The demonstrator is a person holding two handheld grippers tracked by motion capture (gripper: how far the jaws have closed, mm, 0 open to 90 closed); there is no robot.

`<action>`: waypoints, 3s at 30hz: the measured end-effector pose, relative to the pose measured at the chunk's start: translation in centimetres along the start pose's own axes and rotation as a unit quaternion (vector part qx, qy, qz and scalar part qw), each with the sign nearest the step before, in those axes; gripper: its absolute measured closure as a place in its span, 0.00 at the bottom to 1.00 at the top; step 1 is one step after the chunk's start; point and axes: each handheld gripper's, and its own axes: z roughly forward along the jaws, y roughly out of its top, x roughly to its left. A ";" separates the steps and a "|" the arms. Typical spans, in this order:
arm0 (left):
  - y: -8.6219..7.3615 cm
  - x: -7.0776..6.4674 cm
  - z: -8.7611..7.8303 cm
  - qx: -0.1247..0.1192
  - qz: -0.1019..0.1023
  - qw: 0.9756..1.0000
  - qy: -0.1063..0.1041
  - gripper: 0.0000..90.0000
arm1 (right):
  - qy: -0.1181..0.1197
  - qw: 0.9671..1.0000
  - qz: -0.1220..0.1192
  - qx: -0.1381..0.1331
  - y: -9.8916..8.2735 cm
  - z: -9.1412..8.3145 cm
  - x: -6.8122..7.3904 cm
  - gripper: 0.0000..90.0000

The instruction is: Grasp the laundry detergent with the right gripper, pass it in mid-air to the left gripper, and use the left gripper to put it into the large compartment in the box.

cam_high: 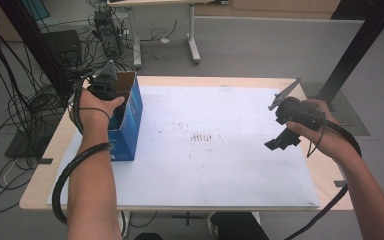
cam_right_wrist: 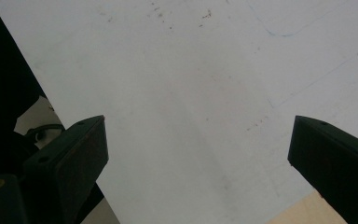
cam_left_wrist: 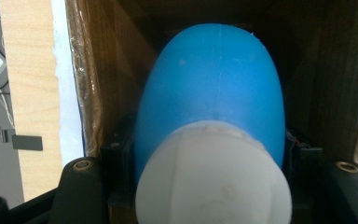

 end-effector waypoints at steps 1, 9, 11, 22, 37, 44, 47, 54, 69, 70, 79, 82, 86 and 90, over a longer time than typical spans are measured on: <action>0.0 0.0 0.0 -0.001 0.000 1.000 0.001 0.41 | 0.000 1.000 0.000 0.000 0.0 0.0 0.0 0.05; -0.1 -0.2 0.0 -0.004 -0.001 1.000 0.005 0.41 | -0.006 1.000 0.003 0.000 -0.2 -0.3 -0.1 0.05; -0.1 -0.2 0.0 -0.005 -0.001 1.000 0.005 0.41 | -0.009 1.000 0.005 0.001 -0.3 -0.4 -0.1 0.05; -0.1 -0.2 0.1 -0.007 -0.002 1.000 0.004 0.41 | -0.013 1.000 0.006 0.007 -0.4 -0.3 -0.3 0.05; -0.2 -0.2 0.1 -0.009 -0.002 1.000 0.005 0.41 | -0.013 1.000 0.002 0.011 -0.2 -0.5 -0.3 0.05; -0.2 -0.2 0.1 -0.012 -0.002 1.000 0.006 0.41 | -0.012 1.000 0.001 0.014 -0.2 -0.5 -0.3 0.05; -0.2 -0.3 0.1 -0.011 -0.002 1.000 0.006 0.41 | -0.013 1.000 0.002 0.014 -0.2 -0.5 -0.3 0.05; -0.3 -0.2 0.1 -0.012 -0.002 1.000 0.006 0.41 | -0.010 1.000 0.002 0.014 -0.2 -0.4 -0.3 0.05; -0.3 -0.3 0.1 -0.013 -0.001 1.000 0.008 0.40 | -0.009 1.000 0.003 0.012 -0.3 -0.4 -0.4 0.05; -0.3 -0.3 0.1 -0.013 -0.002 1.000 0.007 0.40 | -0.009 1.000 0.003 0.012 -0.4 -0.4 -0.4 0.05; -0.3 -0.3 0.1 -0.013 -0.002 1.000 0.007 0.40 | -0.010 1.000 0.003 0.012 -0.4 -0.3 -0.4 0.05; -0.3 -0.3 0.1 -0.014 -0.002 1.000 0.008 0.40 | -0.009 1.000 0.004 0.011 -0.4 -0.3 -0.4 0.05; -0.3 -0.4 0.1 -0.014 -0.001 1.000 0.009 0.40 | -0.010 1.000 0.004 0.010 -0.4 -0.3 -0.5 0.05; -0.3 -0.3 0.2 -0.015 -0.001 1.000 0.009 0.40 | -0.011 1.000 0.005 0.010 -0.4 -0.4 -0.5 0.05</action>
